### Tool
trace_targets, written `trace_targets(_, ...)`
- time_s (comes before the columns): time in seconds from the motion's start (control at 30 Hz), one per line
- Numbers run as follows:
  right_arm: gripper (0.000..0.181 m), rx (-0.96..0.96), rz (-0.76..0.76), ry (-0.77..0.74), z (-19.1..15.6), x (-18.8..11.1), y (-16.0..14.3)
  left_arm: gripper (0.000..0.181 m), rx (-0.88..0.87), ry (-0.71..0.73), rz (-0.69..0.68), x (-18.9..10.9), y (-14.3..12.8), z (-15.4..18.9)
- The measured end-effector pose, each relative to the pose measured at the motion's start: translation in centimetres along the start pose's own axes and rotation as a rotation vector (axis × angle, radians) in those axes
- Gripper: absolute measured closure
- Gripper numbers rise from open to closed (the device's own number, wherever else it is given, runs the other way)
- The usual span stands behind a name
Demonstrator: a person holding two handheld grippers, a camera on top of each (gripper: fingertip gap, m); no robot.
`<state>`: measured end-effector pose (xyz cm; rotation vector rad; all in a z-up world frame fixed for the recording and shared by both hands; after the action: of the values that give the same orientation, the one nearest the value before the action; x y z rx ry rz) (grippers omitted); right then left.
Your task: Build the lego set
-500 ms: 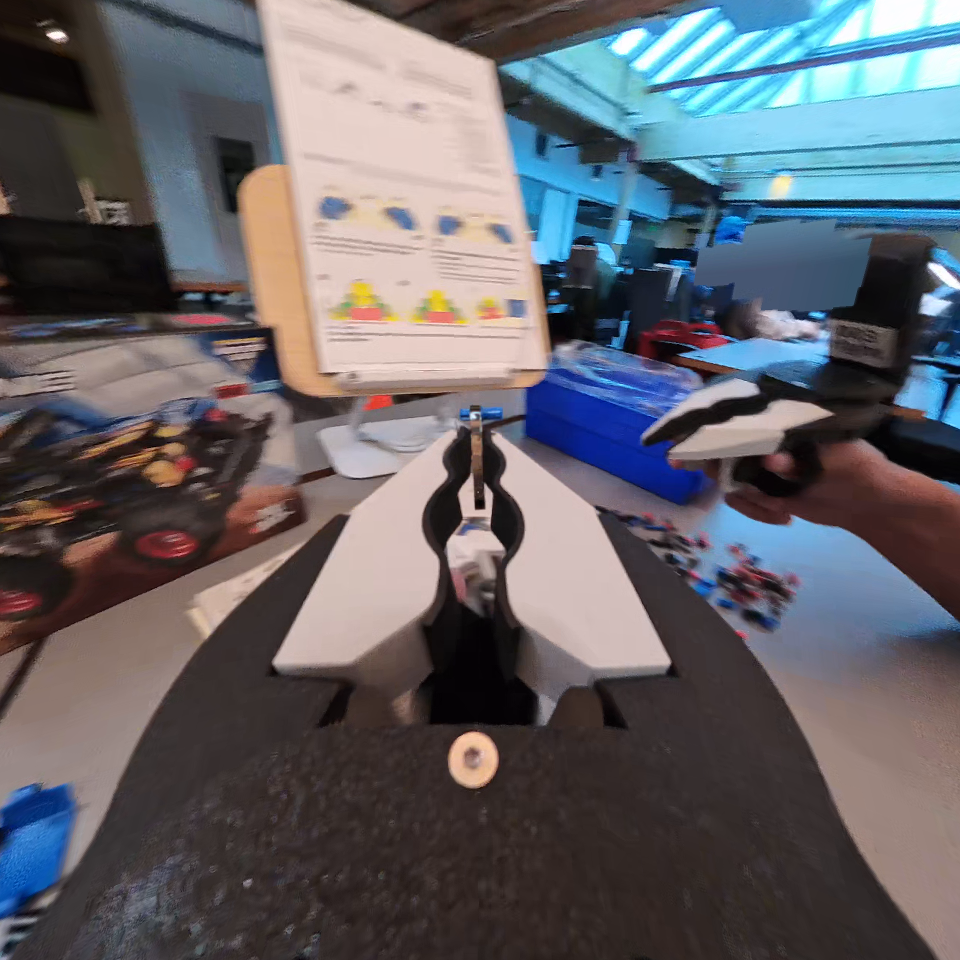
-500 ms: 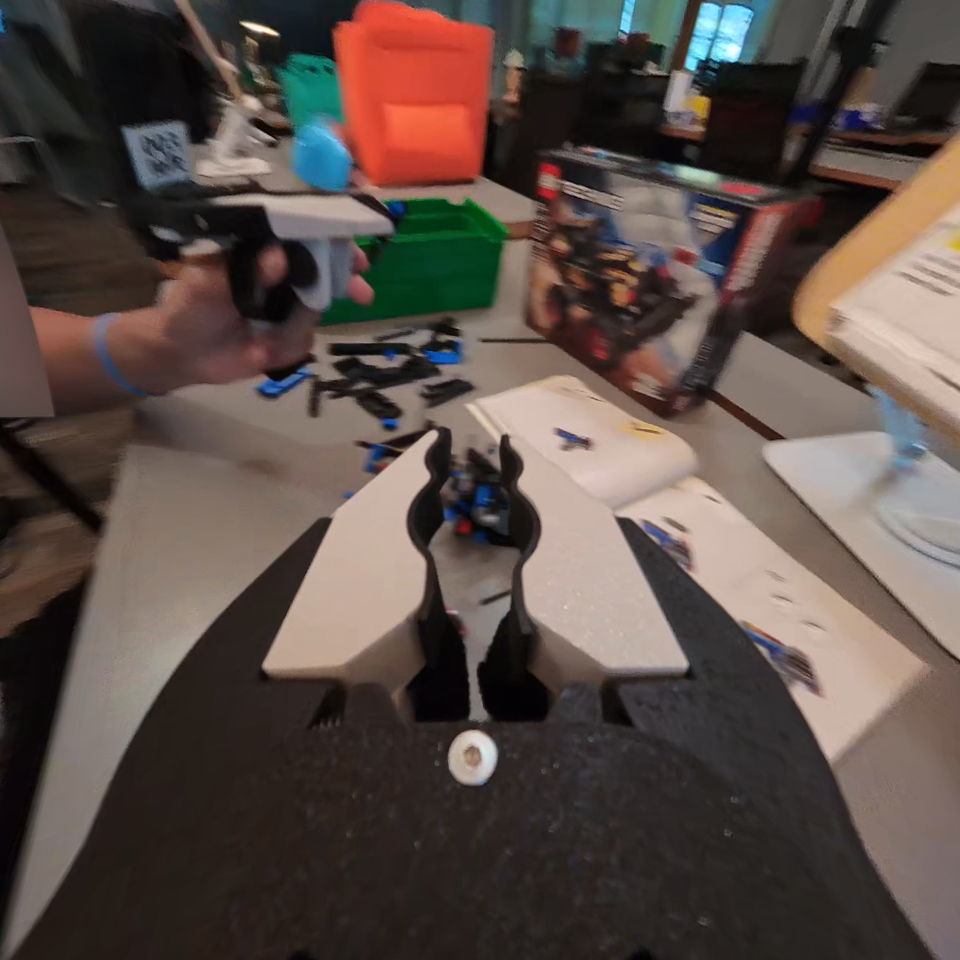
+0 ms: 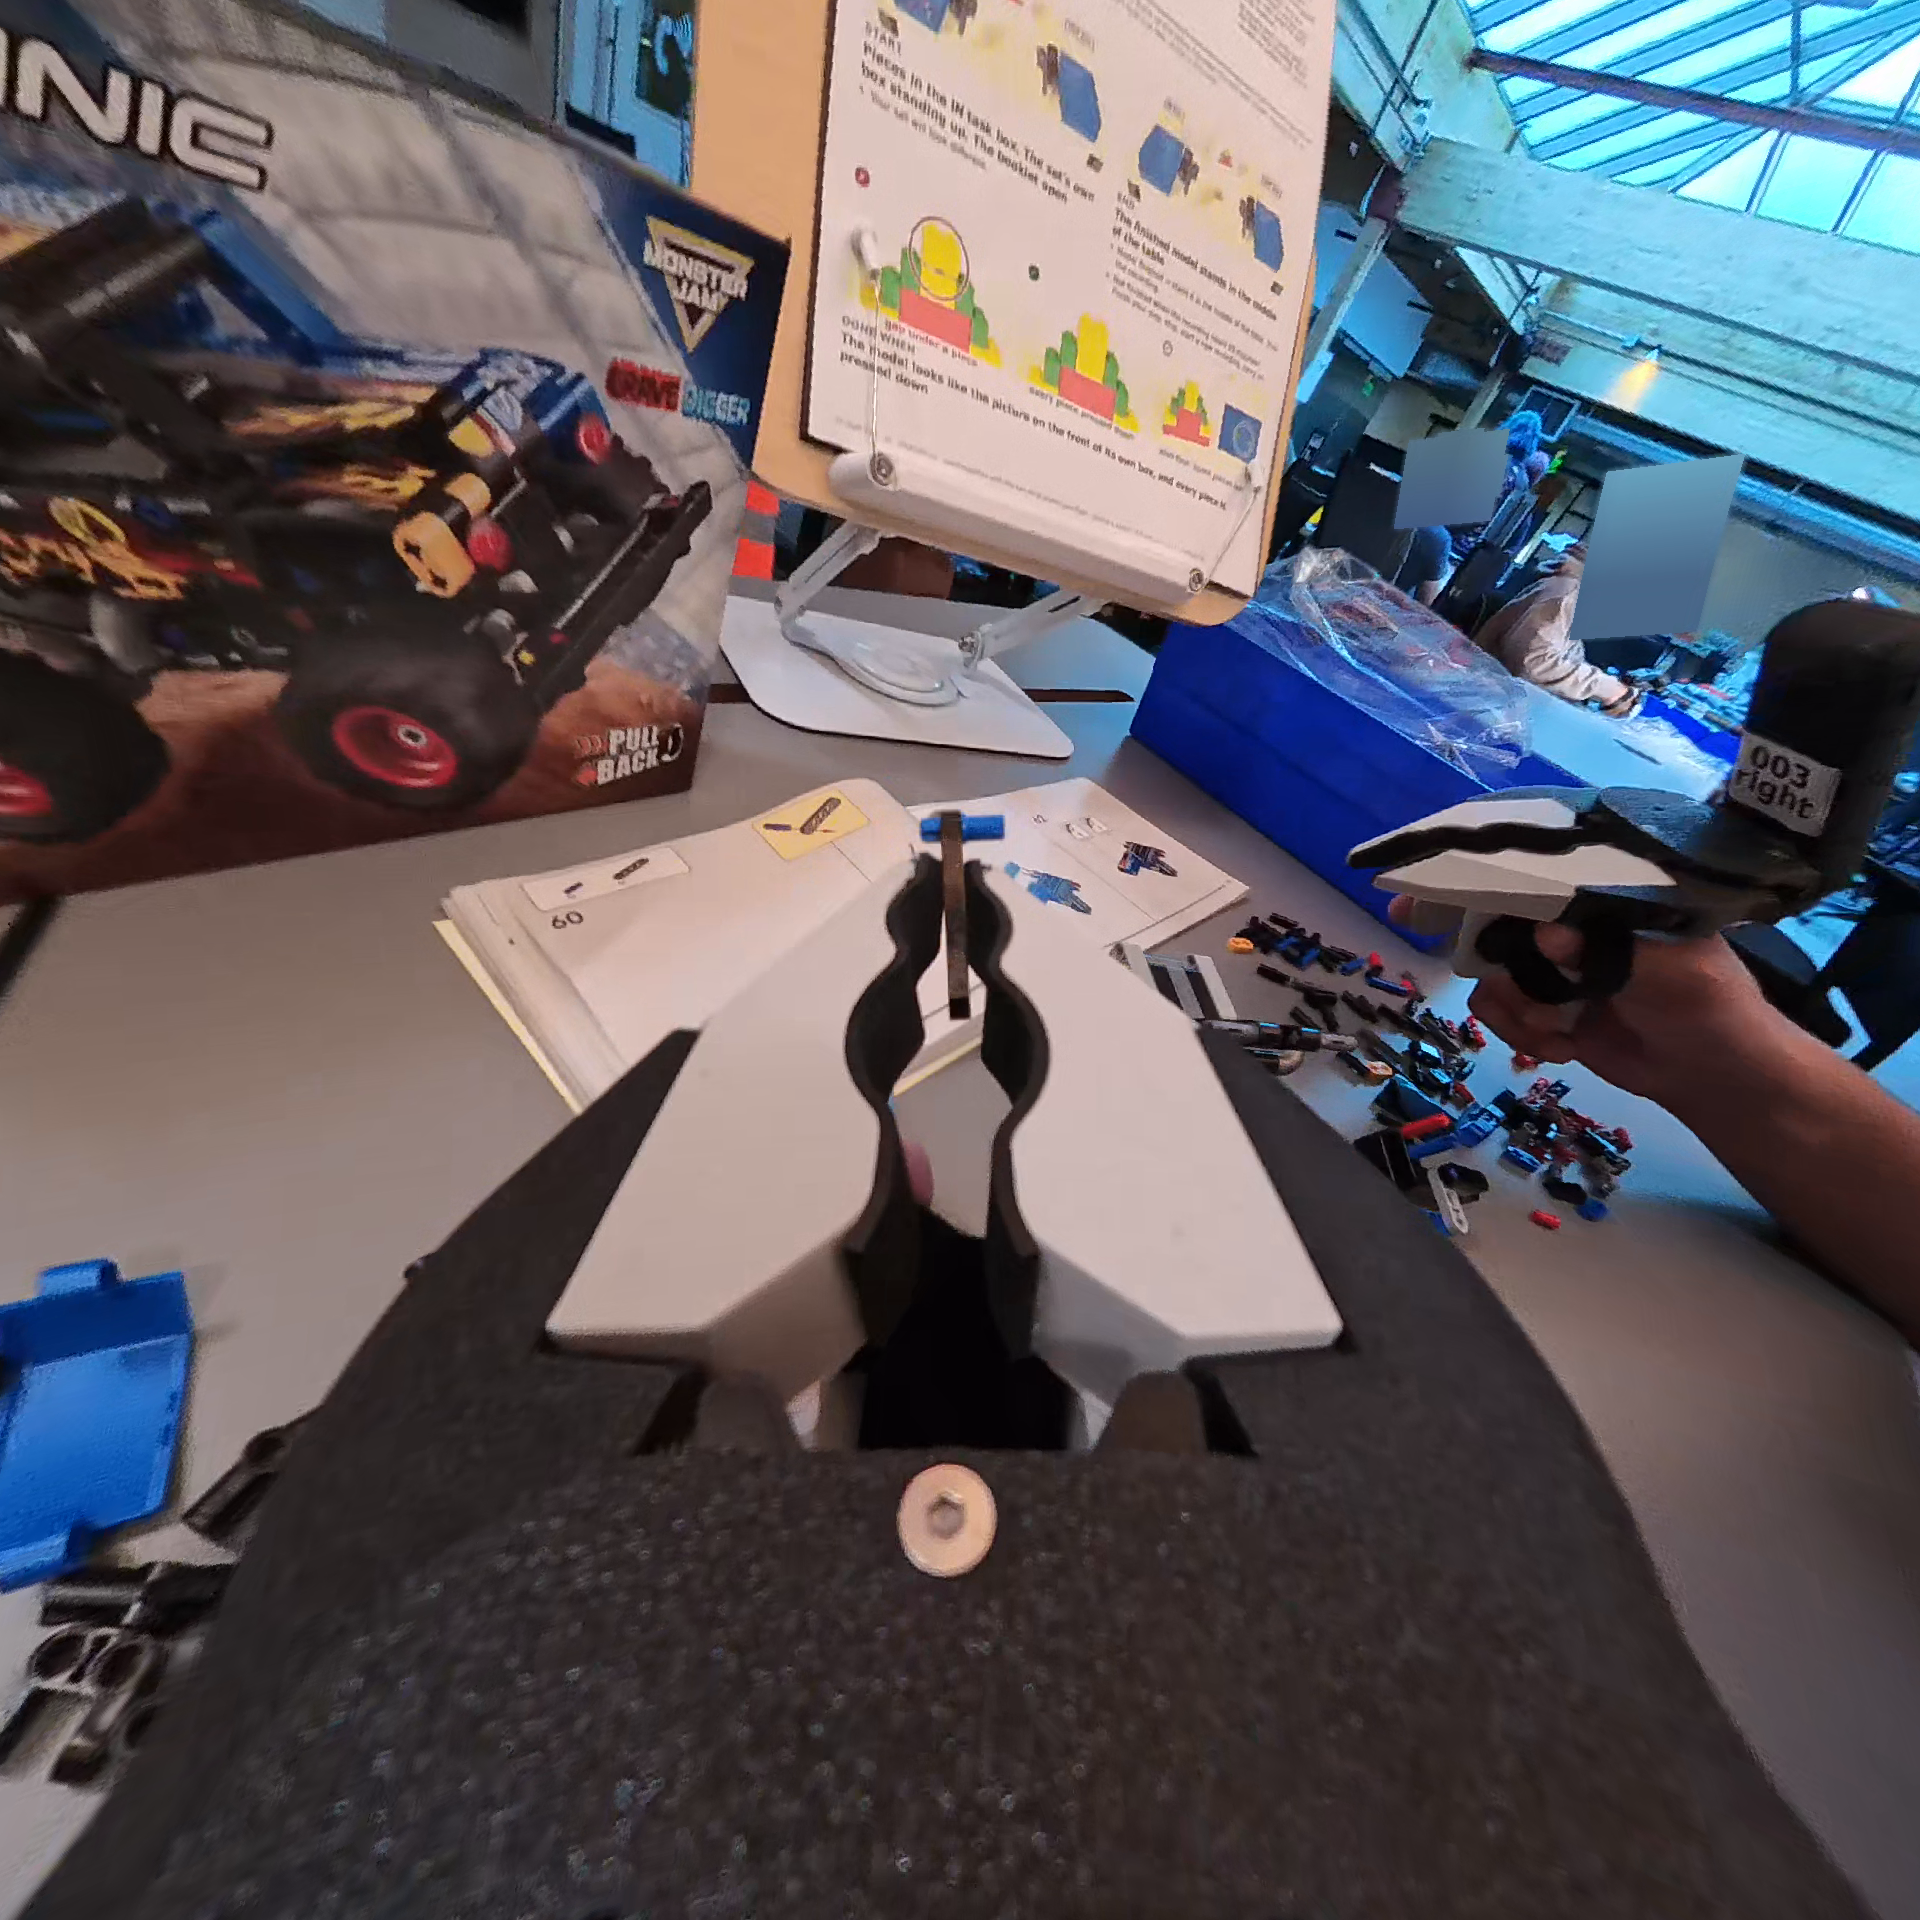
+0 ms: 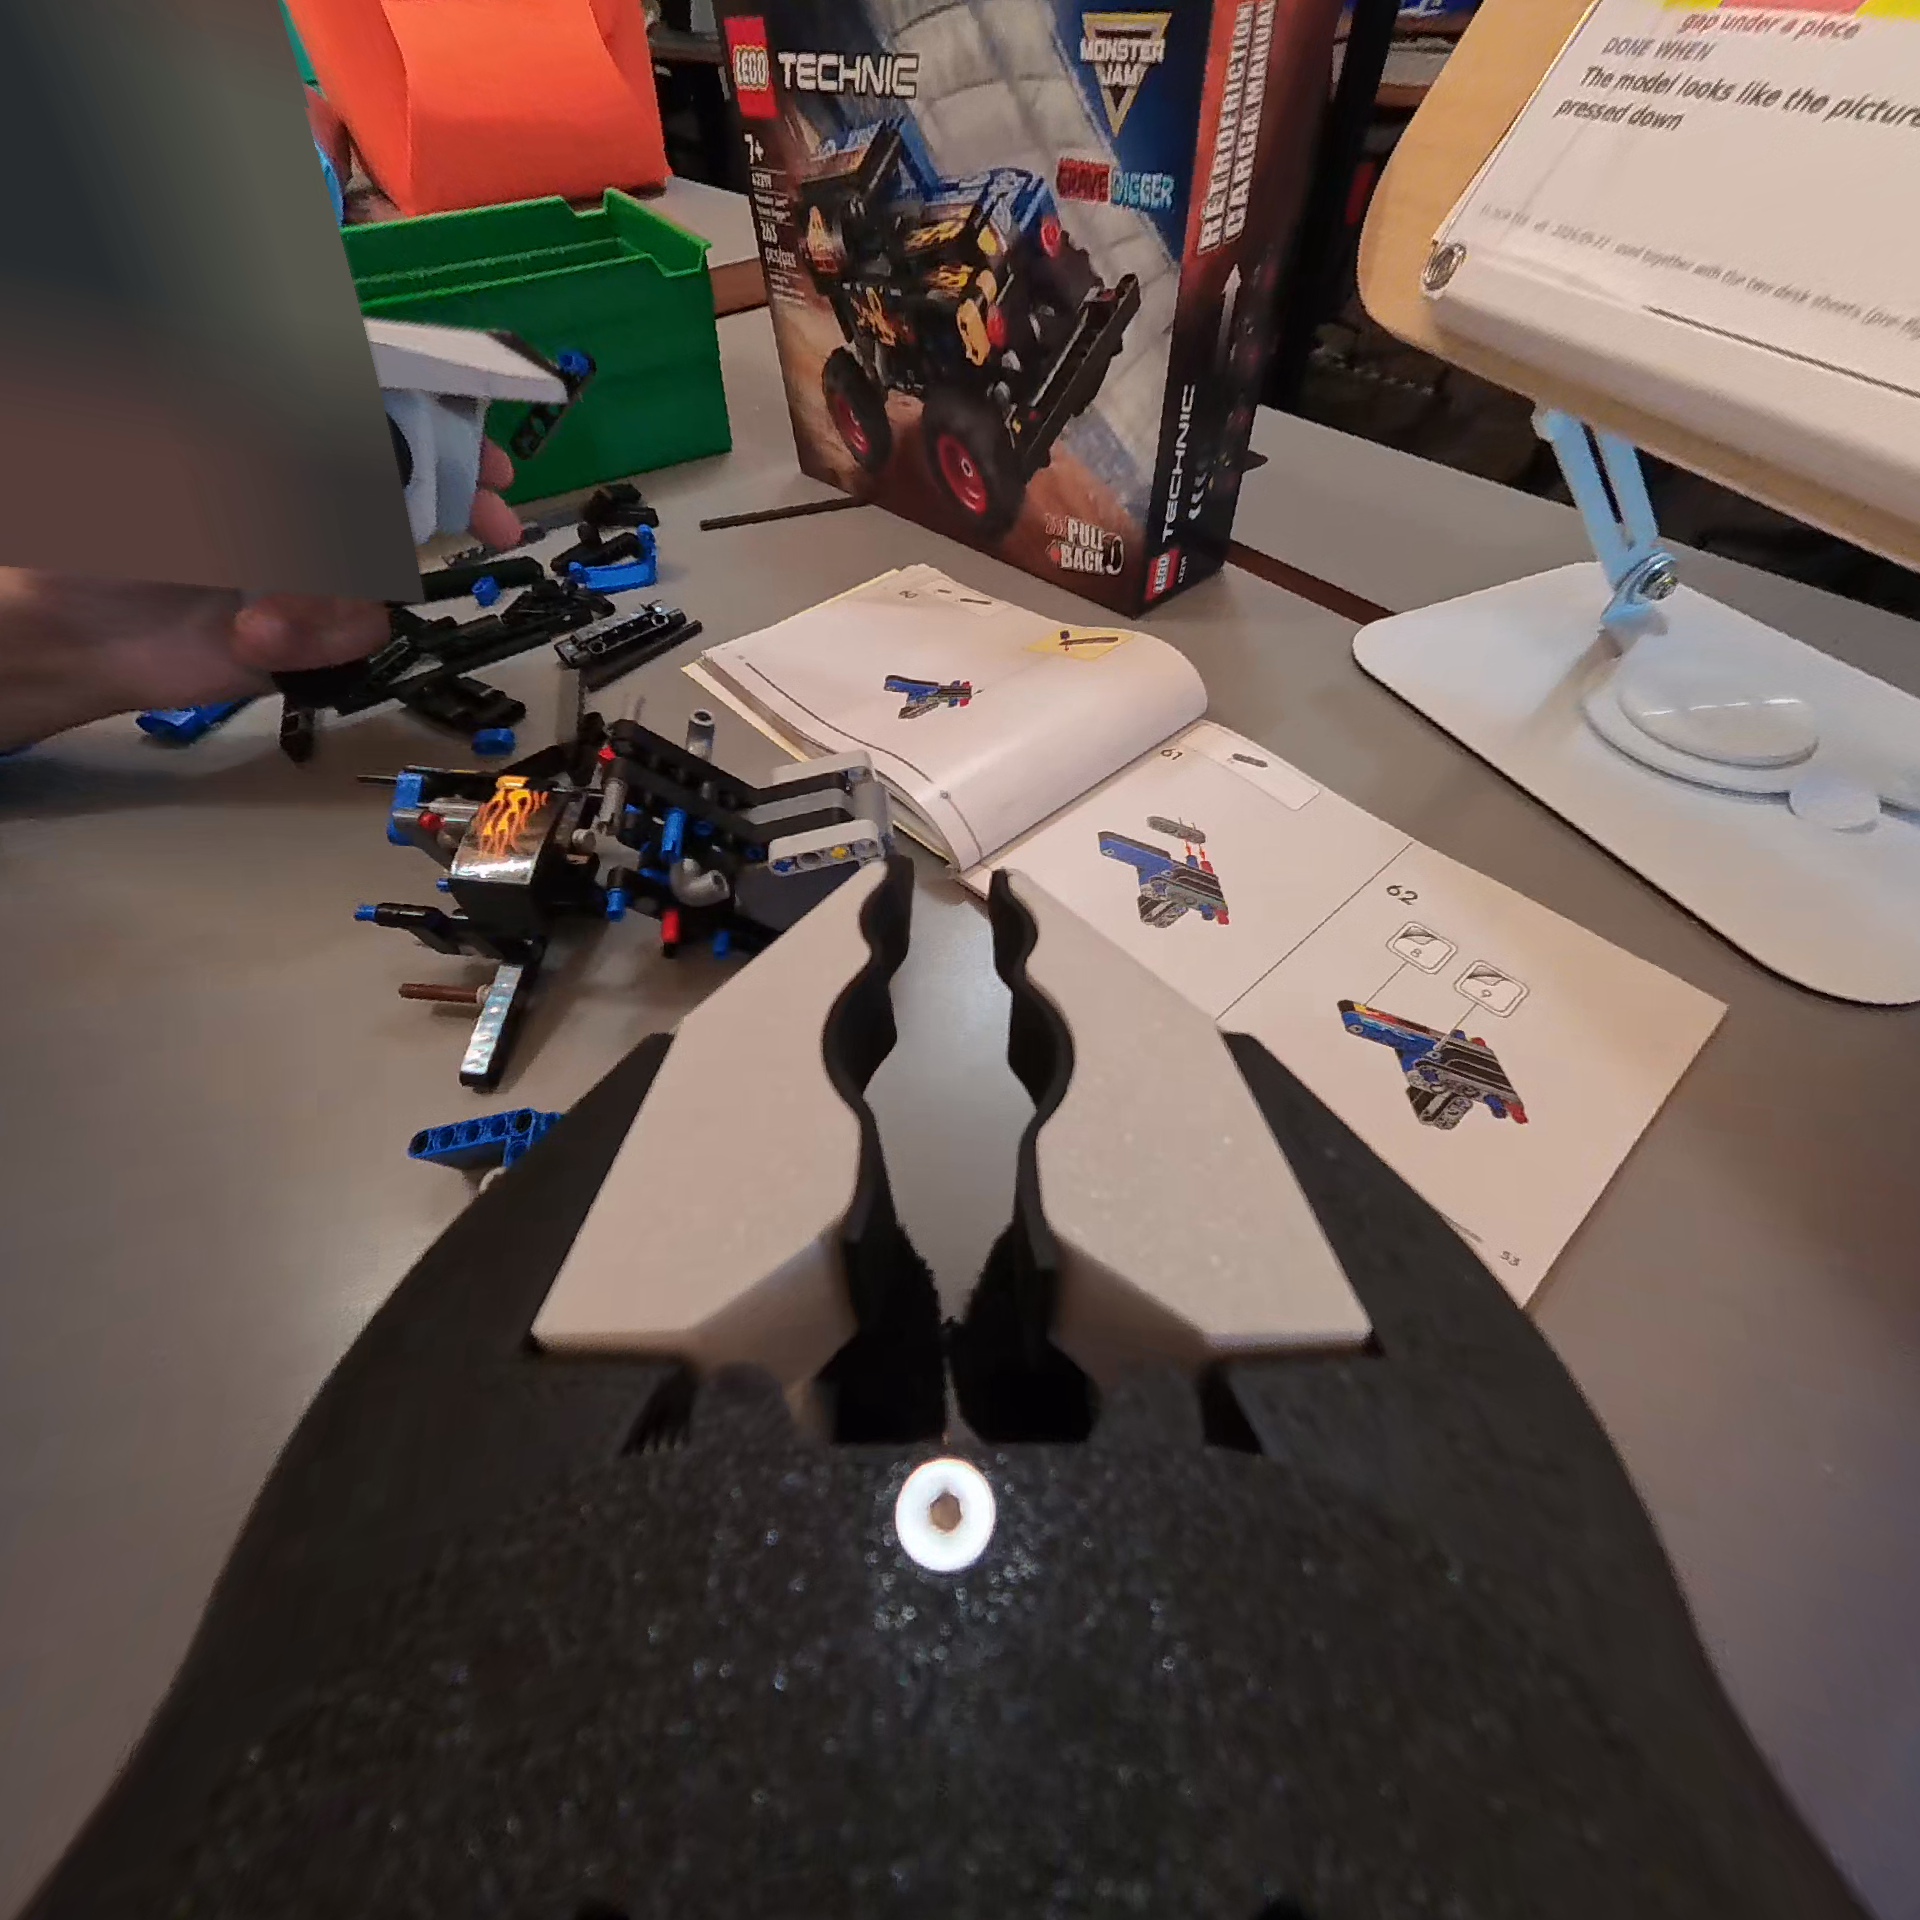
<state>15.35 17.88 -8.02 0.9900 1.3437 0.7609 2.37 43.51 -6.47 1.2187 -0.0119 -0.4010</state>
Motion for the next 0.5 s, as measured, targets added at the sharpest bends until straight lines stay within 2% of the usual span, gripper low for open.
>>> trace_targets(0.3, 0.168, 0.041, 0.003, 0.048, -0.3, 0.1, -0.2, 0.179, -0.024, -0.011, 0.000, 0.1, -0.1, -0.2)
trace_targets(0.5, 0.163, -0.026, 0.036, 0.007, -1.9, 0.4, 0.8, 0.179, -0.073, -0.103, 0.040, -0.1, 0.2, 1.5)
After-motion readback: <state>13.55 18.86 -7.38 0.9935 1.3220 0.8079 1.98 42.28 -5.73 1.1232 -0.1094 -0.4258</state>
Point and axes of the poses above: each gripper's, where its closed fingertips meet, x out along the fingers, y out of its top, z = x × y across the jaws, the point moved 5 cm from there along -x, back along the fingers, and after that the axes turned 7 degrees about -z, right-handed, at the moved point
